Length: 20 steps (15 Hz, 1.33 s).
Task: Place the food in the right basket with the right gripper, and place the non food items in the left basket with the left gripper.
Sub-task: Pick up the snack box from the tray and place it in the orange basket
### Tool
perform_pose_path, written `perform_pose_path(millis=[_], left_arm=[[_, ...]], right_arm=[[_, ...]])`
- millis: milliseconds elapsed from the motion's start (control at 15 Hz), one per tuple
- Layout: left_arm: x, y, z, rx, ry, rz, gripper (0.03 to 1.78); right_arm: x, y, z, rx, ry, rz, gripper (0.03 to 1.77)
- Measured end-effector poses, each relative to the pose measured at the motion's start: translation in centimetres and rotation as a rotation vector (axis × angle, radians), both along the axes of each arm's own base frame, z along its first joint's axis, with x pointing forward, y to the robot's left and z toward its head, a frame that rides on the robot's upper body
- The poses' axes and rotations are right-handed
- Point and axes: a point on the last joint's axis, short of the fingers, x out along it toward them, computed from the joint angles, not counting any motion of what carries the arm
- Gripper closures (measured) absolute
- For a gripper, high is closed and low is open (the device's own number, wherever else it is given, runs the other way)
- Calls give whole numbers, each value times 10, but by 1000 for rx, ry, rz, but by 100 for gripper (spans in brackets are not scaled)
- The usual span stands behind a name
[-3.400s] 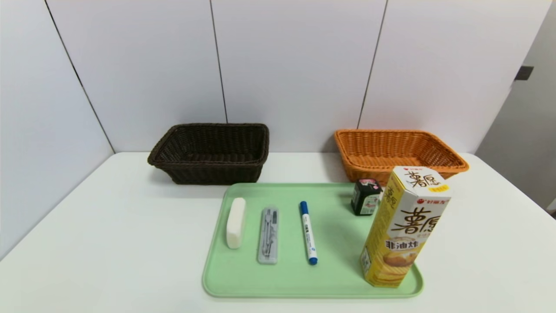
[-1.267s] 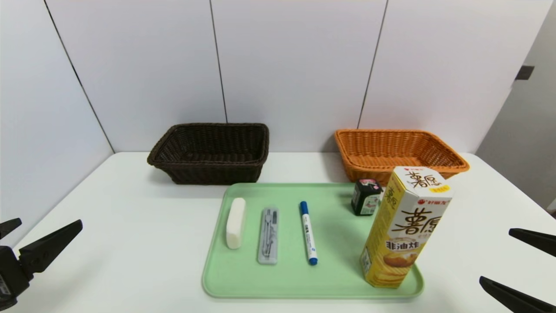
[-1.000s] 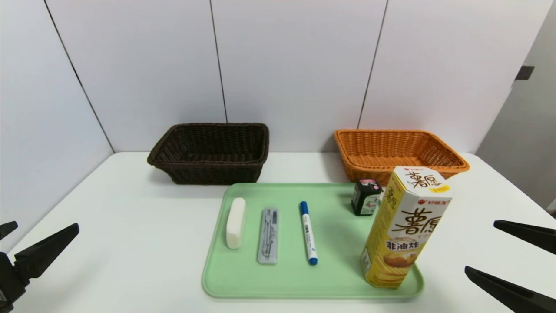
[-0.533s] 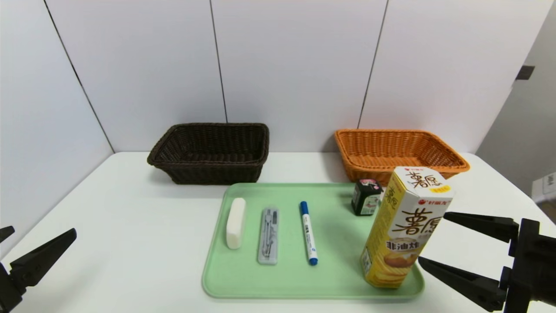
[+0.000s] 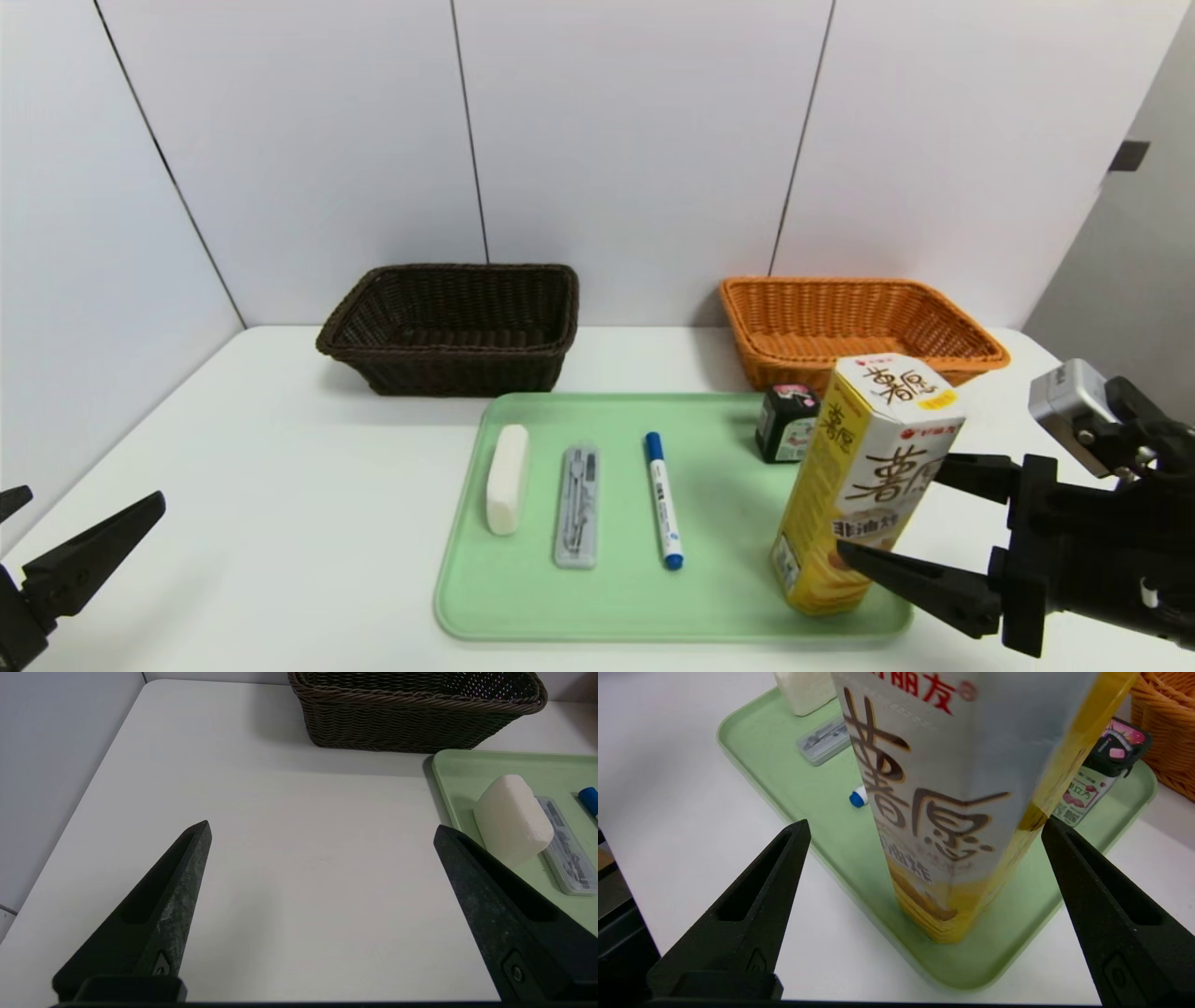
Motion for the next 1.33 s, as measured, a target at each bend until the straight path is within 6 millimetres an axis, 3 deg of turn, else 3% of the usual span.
perform_pose_path(millis=[667, 733, 867, 1067, 1333], left_arm=[[0, 0, -1, 1, 4, 0, 12], [-1, 0, -2, 1, 6, 1, 12], [-1, 0, -4, 1, 9, 2, 12], [-2, 0, -6, 0, 13, 1, 12], [-3, 0, -9, 0, 24, 1, 12]], right_arm=[[38, 8, -20, 6, -9, -34, 9], [41, 8, -22, 11, -19, -38, 18], [43, 8, -24, 23, -44, -45, 54], [42, 7, -30, 16, -27, -45, 88], [40, 7, -31, 16, -21, -42, 96]])
